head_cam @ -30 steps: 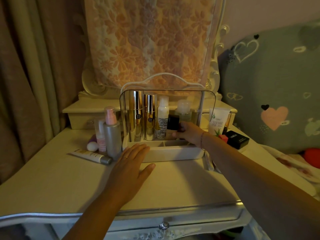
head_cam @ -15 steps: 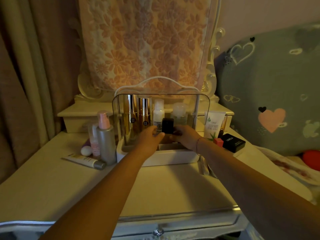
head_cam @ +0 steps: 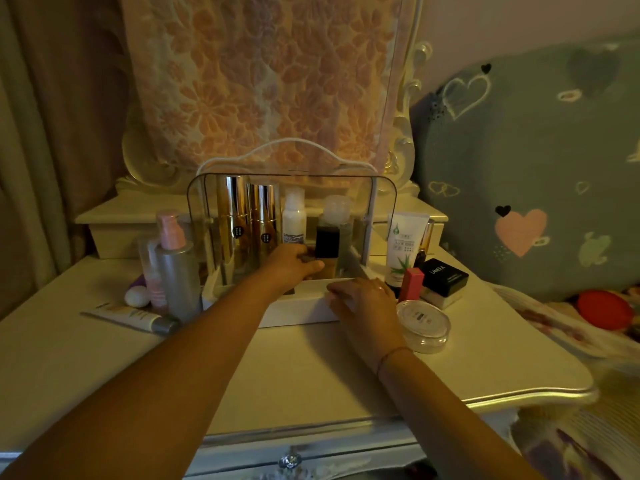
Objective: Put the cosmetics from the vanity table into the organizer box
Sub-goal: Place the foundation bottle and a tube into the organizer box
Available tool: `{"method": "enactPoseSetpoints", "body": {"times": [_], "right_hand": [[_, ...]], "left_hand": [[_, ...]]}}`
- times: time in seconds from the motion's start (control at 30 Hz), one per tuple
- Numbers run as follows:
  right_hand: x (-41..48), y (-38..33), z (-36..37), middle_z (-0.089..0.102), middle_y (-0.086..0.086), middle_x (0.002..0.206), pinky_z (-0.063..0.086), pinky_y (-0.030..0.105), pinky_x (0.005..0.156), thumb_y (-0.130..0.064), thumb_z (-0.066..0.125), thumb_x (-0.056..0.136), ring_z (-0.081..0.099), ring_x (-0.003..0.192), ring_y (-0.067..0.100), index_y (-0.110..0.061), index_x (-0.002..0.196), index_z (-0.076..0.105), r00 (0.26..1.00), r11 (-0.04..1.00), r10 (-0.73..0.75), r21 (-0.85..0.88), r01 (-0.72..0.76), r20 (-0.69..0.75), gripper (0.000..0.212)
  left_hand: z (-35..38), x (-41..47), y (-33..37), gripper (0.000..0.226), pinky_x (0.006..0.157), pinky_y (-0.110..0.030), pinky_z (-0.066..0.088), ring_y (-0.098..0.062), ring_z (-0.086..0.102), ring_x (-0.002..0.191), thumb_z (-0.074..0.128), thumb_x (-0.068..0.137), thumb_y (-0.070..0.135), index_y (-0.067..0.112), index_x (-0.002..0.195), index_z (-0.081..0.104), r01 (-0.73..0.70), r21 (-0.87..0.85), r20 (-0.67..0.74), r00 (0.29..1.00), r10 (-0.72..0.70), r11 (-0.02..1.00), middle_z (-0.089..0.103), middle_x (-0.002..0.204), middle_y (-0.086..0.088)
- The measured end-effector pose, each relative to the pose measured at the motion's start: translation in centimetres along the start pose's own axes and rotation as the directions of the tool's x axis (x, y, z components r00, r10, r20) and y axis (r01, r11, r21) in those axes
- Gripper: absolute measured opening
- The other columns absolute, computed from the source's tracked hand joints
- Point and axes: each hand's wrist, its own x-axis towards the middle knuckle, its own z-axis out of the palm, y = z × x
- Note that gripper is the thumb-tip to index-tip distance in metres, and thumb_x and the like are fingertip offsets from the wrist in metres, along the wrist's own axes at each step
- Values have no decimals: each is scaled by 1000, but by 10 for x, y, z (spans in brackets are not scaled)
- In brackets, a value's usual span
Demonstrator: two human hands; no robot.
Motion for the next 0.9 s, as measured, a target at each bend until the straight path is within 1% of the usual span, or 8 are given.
{"method": "enactPoseSetpoints", "body": {"times": [0.03, 0.1, 0.23, 0.33, 0.43, 0.63, 0.77, 0.9], "right_hand": [[-3, 1, 0, 65, -5, 118, 30, 42, 108, -31, 55, 92, 50, 114, 16, -28, 113, 67, 1000, 1000, -5, 9, 5, -4, 24], [-6, 3, 0, 64, -4, 120, 31, 41, 107, -27, 56, 92, 49, 115, 17, -27, 115, 66, 1000, 1000, -16, 27, 16, -13, 26], [-7, 6, 2, 65, -5, 118, 35, 35, 104, -23, 57, 91, 50, 111, 15, -27, 114, 67, 999, 997, -16, 70, 19, -49, 25], [-6, 7, 3, 65, -6, 117, 35, 30, 100, -21, 56, 91, 49, 109, 13, -27, 113, 68, 999, 997, -13, 79, 17, -53, 25], [-5, 7, 3, 65, -6, 117, 35, 33, 103, -20, 56, 92, 49, 110, 13, -28, 113, 68, 999, 997, -1, 81, 5, -51, 26], [-4, 6, 2, 66, -3, 117, 34, 35, 105, -19, 57, 90, 50, 110, 15, -26, 113, 68, 999, 995, 9, 97, -4, -48, 26], [-5, 7, 3, 66, -4, 117, 33, 38, 106, -19, 58, 90, 51, 111, 15, -25, 113, 68, 999, 994, 5, 107, 0, -46, 26], [-4, 7, 2, 66, -3, 117, 33, 37, 105, -19, 57, 91, 51, 112, 16, -25, 113, 68, 999, 994, 2, 107, 2, -43, 26]], "left_hand": [[2, 1, 1, 27, 85, -36, 51, -18, 61, 92, 61, 87, 17, 12, 113, 60, 0, 9, 5, 1000, 0, 1000, 65, 102, -6], [6, 4, 4, 25, 89, -39, 50, -20, 61, 94, 62, 86, 19, 12, 110, 61, 1, 16, 17, 1000, -1, 1000, 66, 102, -6], [11, 9, 7, 22, 80, -30, 49, -13, 61, 88, 65, 84, 22, 16, 105, 64, -19, 11, 67, 998, 18, 1000, 66, 101, -3], [13, 12, 6, 24, 85, -33, 48, -15, 61, 92, 68, 82, 23, 16, 105, 65, -20, 9, 67, 998, 19, 1000, 66, 98, -1], [13, 14, 5, 24, 82, -30, 47, -13, 60, 89, 69, 81, 23, 17, 104, 66, -35, 15, 65, 997, 34, 999, 65, 97, 1], [14, 15, 4, 17, 60, -20, 41, -4, 57, 77, 69, 80, 27, 17, 94, 68, -41, 67, 64, 997, 37, 997, 64, 80, 8], [13, 17, 3, 15, 59, -20, 41, -6, 58, 77, 67, 82, 27, 16, 93, 68, -39, 51, 80, 996, 35, 998, 65, 82, 5], [13, 18, 2, 23, 64, -21, 43, -8, 59, 82, 68, 81, 27, 13, 100, 68, -55, 55, 102, 994, 49, 997, 67, 89, 0]]}}
